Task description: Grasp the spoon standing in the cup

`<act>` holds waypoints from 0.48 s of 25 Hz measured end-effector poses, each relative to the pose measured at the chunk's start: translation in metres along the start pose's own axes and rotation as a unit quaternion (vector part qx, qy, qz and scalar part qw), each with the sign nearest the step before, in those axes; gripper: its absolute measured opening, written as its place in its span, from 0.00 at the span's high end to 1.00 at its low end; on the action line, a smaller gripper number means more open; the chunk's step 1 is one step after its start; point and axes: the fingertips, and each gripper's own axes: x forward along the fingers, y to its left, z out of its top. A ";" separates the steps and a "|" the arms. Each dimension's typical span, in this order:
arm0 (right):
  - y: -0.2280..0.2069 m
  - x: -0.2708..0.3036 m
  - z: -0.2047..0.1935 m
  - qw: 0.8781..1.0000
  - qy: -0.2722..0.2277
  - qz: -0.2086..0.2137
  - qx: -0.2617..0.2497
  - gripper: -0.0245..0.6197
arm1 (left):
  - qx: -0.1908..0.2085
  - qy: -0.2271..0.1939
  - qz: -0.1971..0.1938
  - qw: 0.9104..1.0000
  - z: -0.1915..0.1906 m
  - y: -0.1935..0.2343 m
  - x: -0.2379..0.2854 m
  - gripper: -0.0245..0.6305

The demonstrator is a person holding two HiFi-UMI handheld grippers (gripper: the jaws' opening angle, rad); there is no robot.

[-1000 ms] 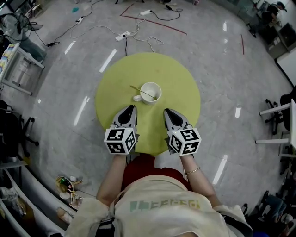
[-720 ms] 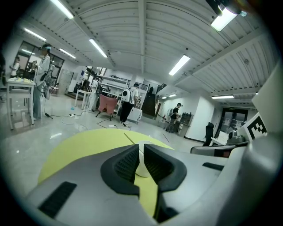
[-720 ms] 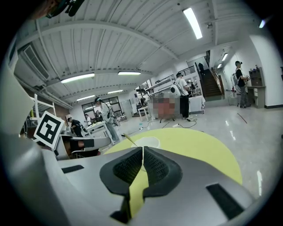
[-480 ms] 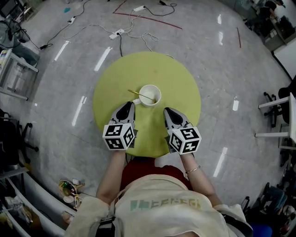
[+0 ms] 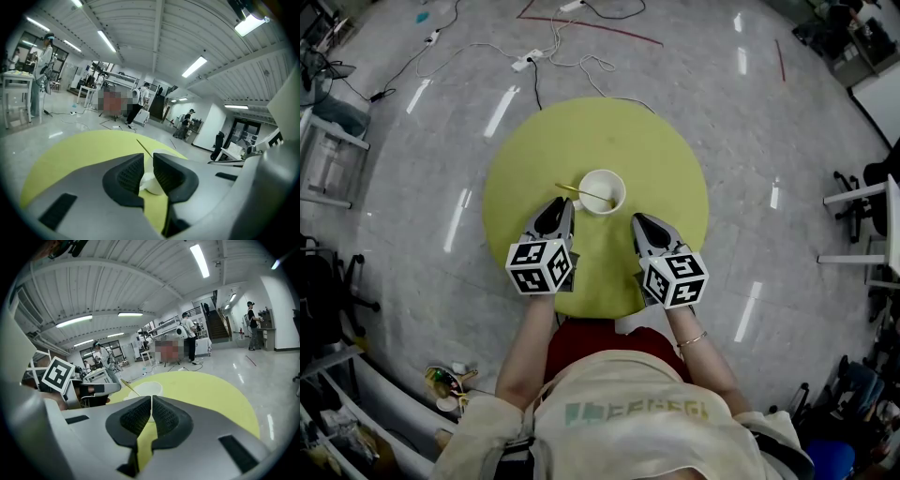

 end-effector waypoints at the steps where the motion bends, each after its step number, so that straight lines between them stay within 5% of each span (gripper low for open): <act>1: -0.001 0.001 -0.001 1.000 0.001 -0.002 0.002 0.90 | -0.003 0.002 -0.003 1.000 -0.001 0.001 0.002 0.88; 12: -0.016 0.002 -0.009 1.000 0.011 -0.020 0.016 0.90 | -0.025 0.021 -0.024 0.999 -0.004 -0.002 0.029 0.82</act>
